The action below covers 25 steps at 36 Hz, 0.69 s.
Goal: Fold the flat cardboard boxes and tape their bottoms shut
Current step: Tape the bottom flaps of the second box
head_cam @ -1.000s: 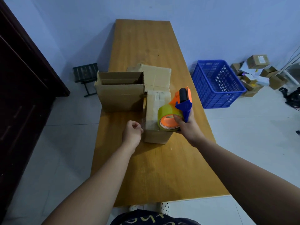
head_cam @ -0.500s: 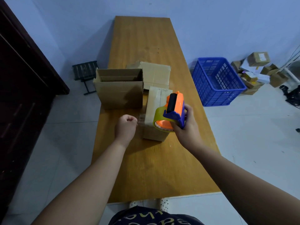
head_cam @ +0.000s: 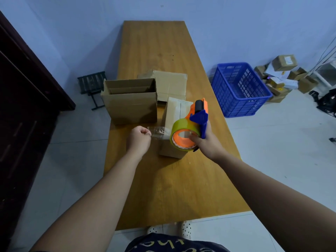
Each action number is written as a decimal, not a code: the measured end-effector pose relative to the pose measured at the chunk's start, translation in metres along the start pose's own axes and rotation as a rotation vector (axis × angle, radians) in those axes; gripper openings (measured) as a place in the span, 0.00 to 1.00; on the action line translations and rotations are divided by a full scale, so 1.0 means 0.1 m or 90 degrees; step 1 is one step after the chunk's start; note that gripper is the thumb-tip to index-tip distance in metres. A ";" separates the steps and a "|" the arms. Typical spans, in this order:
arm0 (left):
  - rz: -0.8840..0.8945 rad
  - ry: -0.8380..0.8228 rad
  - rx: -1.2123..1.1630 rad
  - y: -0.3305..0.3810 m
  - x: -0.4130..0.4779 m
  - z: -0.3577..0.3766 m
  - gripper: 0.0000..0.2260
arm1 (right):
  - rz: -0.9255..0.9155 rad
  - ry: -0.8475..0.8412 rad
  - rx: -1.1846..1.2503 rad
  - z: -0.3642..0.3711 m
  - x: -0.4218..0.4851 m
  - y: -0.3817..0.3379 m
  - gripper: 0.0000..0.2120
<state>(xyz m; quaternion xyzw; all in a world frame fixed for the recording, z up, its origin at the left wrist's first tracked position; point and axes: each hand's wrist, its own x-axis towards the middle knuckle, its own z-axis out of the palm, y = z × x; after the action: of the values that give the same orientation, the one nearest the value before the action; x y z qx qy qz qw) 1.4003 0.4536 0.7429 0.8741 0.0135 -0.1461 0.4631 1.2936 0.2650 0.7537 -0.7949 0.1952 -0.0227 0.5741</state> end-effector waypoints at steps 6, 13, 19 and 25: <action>-0.051 -0.041 -0.167 -0.04 0.02 -0.08 0.06 | 0.004 -0.034 -0.065 0.07 0.01 -0.02 0.20; -0.097 -0.076 -0.141 -0.16 0.05 -0.14 0.04 | -0.036 -0.099 -0.149 0.08 0.00 -0.08 0.32; -0.075 -0.034 -0.040 -0.19 0.11 -0.16 0.07 | -0.081 -0.080 -0.175 0.09 0.05 -0.08 0.32; -0.087 -0.053 0.059 -0.18 0.16 -0.18 0.05 | -0.097 -0.055 -0.163 0.12 0.11 -0.13 0.24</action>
<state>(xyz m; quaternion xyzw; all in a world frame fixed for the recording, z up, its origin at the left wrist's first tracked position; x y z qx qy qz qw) 1.4174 0.4761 0.7334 0.8849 0.0467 -0.2138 0.4111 1.3109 0.2758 0.7590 -0.8741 0.1106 -0.0066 0.4729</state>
